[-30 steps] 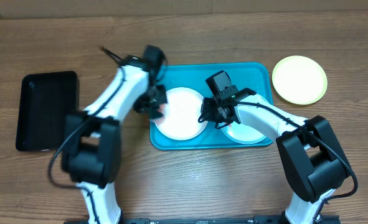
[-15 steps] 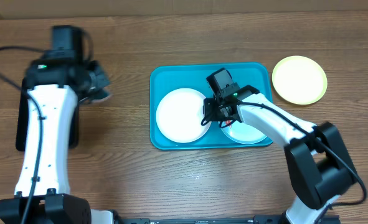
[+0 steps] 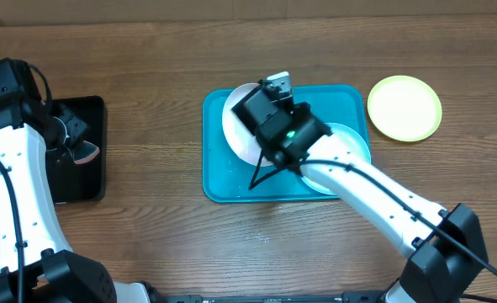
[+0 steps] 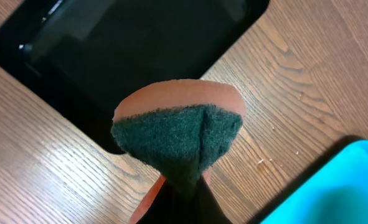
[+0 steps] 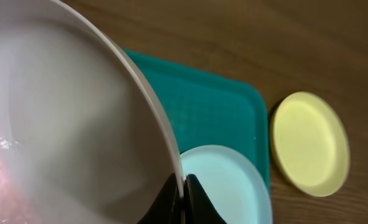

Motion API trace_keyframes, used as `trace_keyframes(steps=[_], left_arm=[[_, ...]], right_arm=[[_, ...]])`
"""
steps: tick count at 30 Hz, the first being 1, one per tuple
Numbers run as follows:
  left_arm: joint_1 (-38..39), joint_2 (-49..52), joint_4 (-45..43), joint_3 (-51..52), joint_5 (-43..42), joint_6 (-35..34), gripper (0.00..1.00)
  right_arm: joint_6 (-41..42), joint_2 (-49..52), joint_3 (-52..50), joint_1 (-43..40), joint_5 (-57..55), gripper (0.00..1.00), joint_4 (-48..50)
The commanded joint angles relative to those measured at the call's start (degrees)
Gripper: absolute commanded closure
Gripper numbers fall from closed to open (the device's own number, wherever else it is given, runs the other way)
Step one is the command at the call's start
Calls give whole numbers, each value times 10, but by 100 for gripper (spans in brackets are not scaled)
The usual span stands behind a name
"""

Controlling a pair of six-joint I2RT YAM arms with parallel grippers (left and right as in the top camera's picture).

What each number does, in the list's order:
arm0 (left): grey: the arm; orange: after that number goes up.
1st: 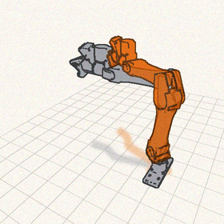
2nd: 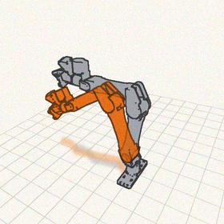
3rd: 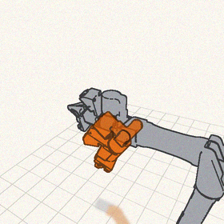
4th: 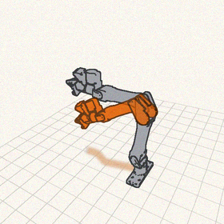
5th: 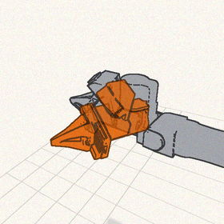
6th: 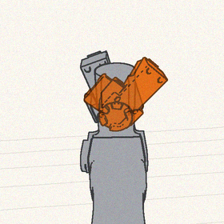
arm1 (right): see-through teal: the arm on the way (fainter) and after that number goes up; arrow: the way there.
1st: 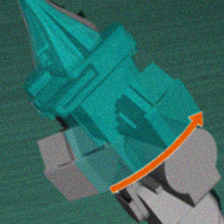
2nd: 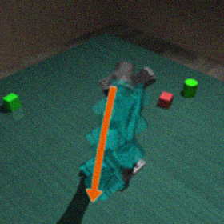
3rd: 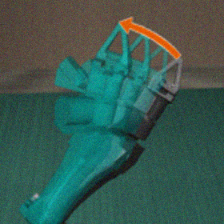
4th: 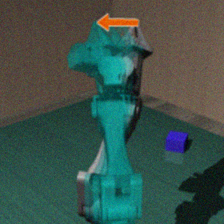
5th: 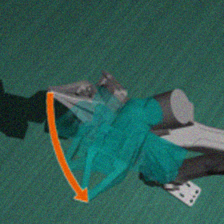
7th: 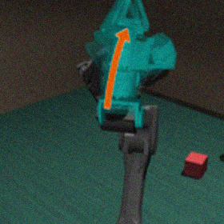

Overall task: Clean dirty plates on tray and stack at the side
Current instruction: 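Lift the white plate with the right gripper and stack it on the yellow plate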

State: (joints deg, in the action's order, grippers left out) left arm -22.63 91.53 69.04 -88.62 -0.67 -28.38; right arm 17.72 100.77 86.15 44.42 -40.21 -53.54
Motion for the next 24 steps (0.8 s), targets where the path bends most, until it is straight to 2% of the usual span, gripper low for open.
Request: trace_keyframes(steps=[1,3,6,10,16,21,24], left_arm=[[2,-2,-1,5,-37,-3,96],[2,-2,0,5,-38,-2,96],[2,-2,0,5,-39,1,96],[2,-2,0,5,-38,1,96],[2,-2,0,5,-38,1,96],[2,-2,0,5,-38,1,96],[2,-2,0,5,-38,1,96]], right_arm=[[-2,-14,17,30,-104,96,7],[-5,-14,17,49,-171,96,7],[-60,-14,17,65,-273,96,7],[-107,-14,17,75,-356,96,7],[-117,-14,17,76,-346,96,7],[-117,-14,16,73,-234,96,15],[-118,-12,11,64,-225,96,19]])
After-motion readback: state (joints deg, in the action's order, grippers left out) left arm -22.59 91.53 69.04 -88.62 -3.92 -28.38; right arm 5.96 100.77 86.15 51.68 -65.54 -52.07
